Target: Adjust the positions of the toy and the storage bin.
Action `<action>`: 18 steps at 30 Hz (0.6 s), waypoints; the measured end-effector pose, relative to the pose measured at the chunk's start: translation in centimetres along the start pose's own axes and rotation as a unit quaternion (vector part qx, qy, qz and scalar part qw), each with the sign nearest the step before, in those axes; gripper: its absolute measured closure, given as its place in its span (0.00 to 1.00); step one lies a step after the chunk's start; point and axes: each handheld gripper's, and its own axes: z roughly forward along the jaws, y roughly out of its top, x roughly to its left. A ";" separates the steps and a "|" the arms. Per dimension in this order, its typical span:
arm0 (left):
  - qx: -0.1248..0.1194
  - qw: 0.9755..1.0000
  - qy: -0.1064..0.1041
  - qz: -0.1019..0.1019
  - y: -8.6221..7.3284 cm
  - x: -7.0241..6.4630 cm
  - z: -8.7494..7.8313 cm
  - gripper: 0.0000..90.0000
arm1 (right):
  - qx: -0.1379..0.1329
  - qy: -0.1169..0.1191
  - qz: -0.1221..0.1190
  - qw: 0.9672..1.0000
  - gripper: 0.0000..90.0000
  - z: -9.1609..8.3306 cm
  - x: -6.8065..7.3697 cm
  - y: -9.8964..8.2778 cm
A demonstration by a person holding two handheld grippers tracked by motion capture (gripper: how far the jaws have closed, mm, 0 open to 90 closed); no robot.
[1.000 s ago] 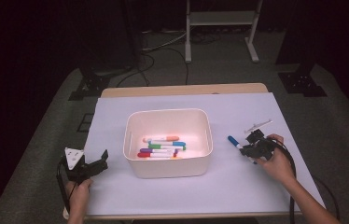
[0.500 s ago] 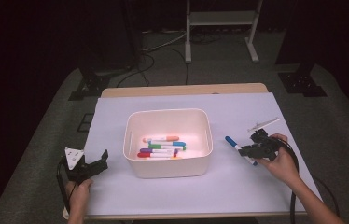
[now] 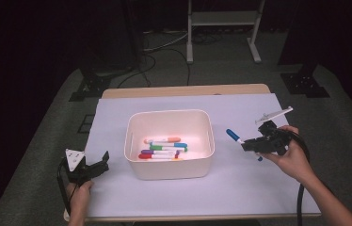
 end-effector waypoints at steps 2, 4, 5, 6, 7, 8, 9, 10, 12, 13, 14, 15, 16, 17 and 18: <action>0.000 1.000 0.000 -0.001 0.0 0.0 0.0 0.00 | -0.003 0.002 -0.006 1.000 0.84 -0.5 0.4 0.5; 0.000 1.000 0.000 -0.002 0.0 0.0 0.0 0.00 | -0.003 -0.002 -0.011 1.000 0.84 -0.9 0.8 0.9; 0.000 1.000 0.000 -0.002 0.0 0.0 0.0 0.00 | -0.003 -0.002 -0.015 1.000 0.84 -1.2 1.0 1.2; 0.000 1.000 0.000 -0.002 0.0 0.0 0.0 0.00 | -0.003 -0.002 -0.015 1.000 0.84 -1.2 1.0 1.2; 0.001 1.000 0.000 -0.002 0.0 0.0 0.0 0.00 | -0.005 0.001 -0.019 1.000 0.84 -1.7 1.5 1.8; 0.001 1.000 0.000 -0.002 0.0 0.0 0.0 0.00 | -0.006 0.001 -0.023 1.000 0.84 -1.9 1.7 2.1; 0.000 1.000 0.000 -0.002 0.0 0.0 0.0 0.00 | -0.004 0.003 -0.026 1.000 0.84 -2.2 1.9 2.4; 0.000 1.000 0.000 -0.002 0.0 0.0 0.0 0.00 | -0.006 0.005 -0.030 1.000 0.84 -2.4 2.1 2.8; 0.001 1.000 0.000 -0.001 0.0 0.0 0.0 0.00 | -0.010 0.006 -0.036 0.999 0.84 -3.0 2.6 3.5; 0.001 1.000 -0.001 -0.002 0.0 0.0 0.0 0.00 | -0.011 0.009 -0.038 0.999 0.84 -3.2 2.8 3.9; 0.000 1.000 -0.001 -0.003 0.0 0.0 0.0 0.00 | -0.013 0.005 -0.046 0.999 0.84 -3.4 3.1 4.2; 0.001 1.000 -0.001 -0.002 0.0 0.0 0.0 0.00 | -0.014 0.008 -0.050 0.999 0.84 -3.5 3.4 4.5; 0.001 1.000 -0.001 -0.002 0.0 0.0 0.0 0.00 | -0.015 0.015 -0.051 0.998 0.84 -3.6 3.6 4.8; 0.001 1.000 -0.001 -0.002 0.0 0.0 0.0 0.00 | -0.016 0.017 -0.054 0.998 0.84 -3.7 3.9 5.1; 0.001 1.000 -0.001 -0.002 0.0 0.0 0.0 0.00 | -0.016 0.017 -0.054 0.998 0.84 -3.7 3.9 5.1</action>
